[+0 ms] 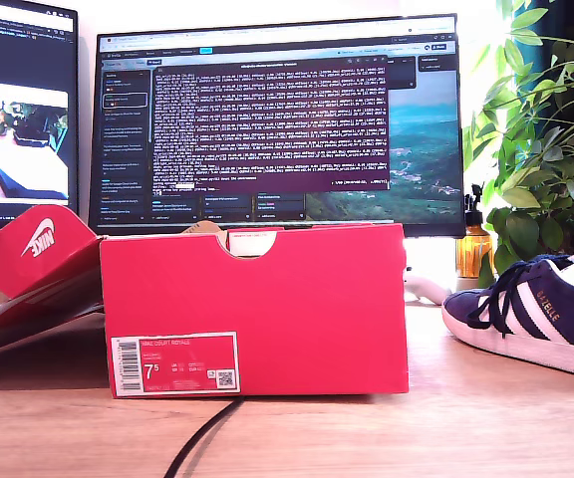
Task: Pack the blue shoes by picking the first shoe and placing it inside the red shoebox, left side, then picking and rotating the second shoe and placing it in the shoebox
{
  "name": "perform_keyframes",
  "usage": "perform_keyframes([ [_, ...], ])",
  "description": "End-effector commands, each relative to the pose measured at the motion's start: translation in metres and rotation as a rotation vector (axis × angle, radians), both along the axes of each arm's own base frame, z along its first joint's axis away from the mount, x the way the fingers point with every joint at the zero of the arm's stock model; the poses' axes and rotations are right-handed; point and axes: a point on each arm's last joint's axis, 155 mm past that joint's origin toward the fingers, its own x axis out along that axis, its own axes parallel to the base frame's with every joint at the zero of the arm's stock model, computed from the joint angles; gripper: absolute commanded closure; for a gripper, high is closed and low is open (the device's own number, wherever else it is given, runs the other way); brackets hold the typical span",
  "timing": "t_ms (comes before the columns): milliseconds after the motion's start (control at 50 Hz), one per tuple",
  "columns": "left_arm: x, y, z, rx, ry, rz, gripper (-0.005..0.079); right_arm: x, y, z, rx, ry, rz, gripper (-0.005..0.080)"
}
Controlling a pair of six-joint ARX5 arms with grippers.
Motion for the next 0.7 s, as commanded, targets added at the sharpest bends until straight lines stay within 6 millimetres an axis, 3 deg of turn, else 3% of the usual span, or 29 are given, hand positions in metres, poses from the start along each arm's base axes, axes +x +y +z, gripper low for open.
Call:
perform_keyframes([
  [0,-0.001,0.000,-0.013,-0.001,0.028,0.003,0.0757,0.001,0.001,-0.004,0.002,-0.001,0.002,0.0763],
  [220,-0.001,-0.003,-0.013,-0.026,0.031,-0.006,0.0757,0.001,0.002,-0.003,0.040,0.000,0.000,0.0763],
  [360,-0.002,-0.015,-0.007,-0.143,0.029,-0.038,0.0757,0.001,0.005,0.001,0.206,-0.005,-0.011,0.0763],
  [480,-0.003,-0.035,0.009,-0.215,-0.015,-0.138,0.0757,0.001,0.020,0.016,0.431,-0.032,0.047,0.0762],
  [680,-0.020,-0.077,0.043,-0.281,-0.081,-0.383,0.0758,-0.005,0.037,0.052,0.548,-0.077,0.144,0.0752],
])
